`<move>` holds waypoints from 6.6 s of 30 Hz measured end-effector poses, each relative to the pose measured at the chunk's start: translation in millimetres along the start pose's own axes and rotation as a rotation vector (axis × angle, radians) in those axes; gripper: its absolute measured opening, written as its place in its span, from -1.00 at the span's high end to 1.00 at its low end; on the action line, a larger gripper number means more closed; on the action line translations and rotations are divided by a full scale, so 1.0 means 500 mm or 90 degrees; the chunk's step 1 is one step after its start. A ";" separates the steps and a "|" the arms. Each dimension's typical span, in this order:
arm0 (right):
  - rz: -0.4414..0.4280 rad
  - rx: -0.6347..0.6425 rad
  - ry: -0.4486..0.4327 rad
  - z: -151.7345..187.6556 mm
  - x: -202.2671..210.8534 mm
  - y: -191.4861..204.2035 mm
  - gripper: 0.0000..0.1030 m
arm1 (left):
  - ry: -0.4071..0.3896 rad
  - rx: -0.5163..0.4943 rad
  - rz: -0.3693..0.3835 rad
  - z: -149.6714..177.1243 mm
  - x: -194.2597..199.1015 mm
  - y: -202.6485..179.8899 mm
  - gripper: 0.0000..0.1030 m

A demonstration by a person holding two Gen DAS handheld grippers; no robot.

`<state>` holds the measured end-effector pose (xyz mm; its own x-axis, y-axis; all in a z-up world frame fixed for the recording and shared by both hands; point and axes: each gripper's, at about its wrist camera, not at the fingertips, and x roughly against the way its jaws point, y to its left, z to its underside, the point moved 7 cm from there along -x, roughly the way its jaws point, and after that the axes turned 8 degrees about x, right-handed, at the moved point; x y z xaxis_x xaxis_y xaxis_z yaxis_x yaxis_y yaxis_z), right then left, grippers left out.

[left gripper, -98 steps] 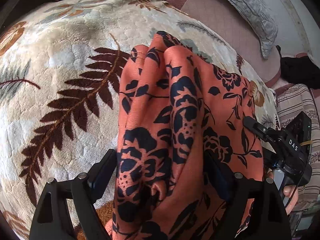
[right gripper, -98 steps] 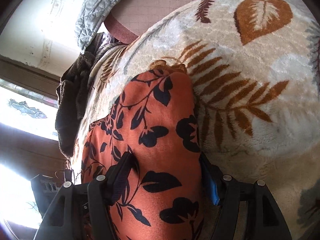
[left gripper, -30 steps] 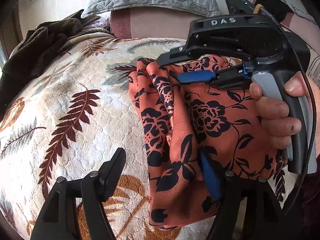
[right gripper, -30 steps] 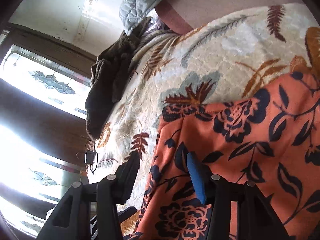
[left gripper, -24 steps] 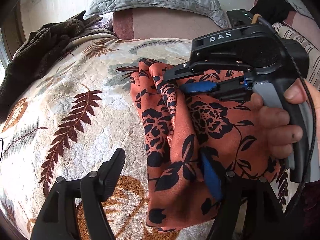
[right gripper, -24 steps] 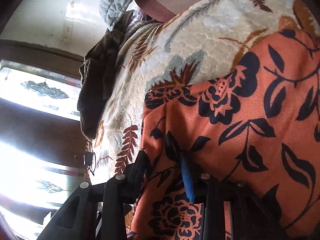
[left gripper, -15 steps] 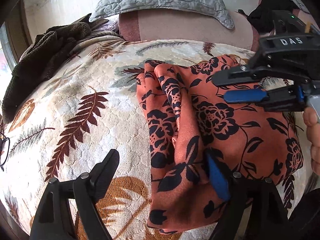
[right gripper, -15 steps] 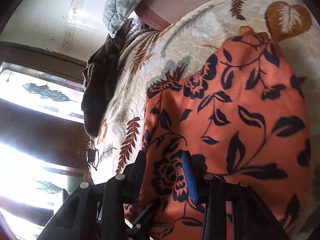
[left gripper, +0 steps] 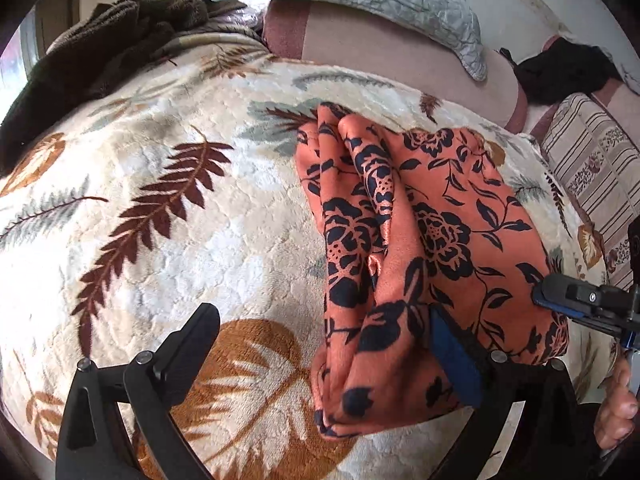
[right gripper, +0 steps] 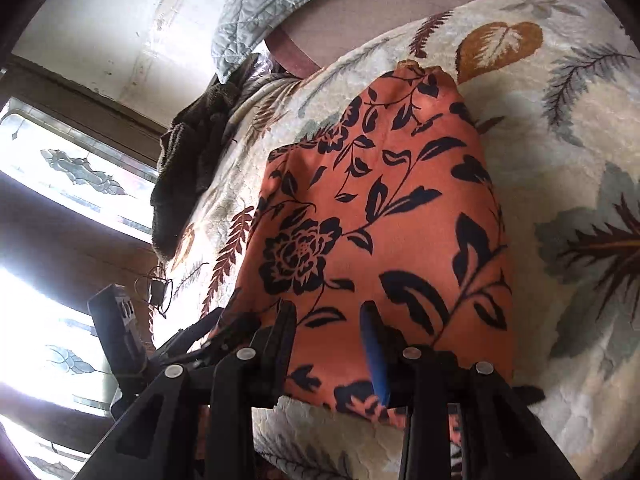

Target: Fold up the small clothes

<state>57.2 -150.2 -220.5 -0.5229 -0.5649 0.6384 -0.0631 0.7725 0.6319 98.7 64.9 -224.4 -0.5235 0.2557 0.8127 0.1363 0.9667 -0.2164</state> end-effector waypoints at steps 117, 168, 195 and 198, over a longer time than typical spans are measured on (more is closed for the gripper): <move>-0.042 0.033 -0.077 -0.070 -0.032 -0.065 0.11 | 0.090 0.073 0.308 -0.108 -0.051 -0.143 0.11; 0.271 0.073 -0.162 0.107 0.184 -0.124 -0.28 | 0.011 -0.039 -0.031 0.021 0.071 -0.169 -0.29; 0.402 0.254 -0.394 0.226 0.600 0.332 -0.32 | -0.459 -0.094 -0.200 0.024 0.739 -0.220 -1.00; 0.396 0.253 -0.402 0.239 0.618 0.356 -0.32 | -0.481 -0.086 -0.199 0.036 0.777 -0.216 -1.00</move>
<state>-217.2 -152.5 37.0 -0.9125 0.1471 0.3818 0.1561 0.9877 -0.0074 -134.4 59.7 105.0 -0.9716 -0.0487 0.2316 -0.0347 0.9973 0.0643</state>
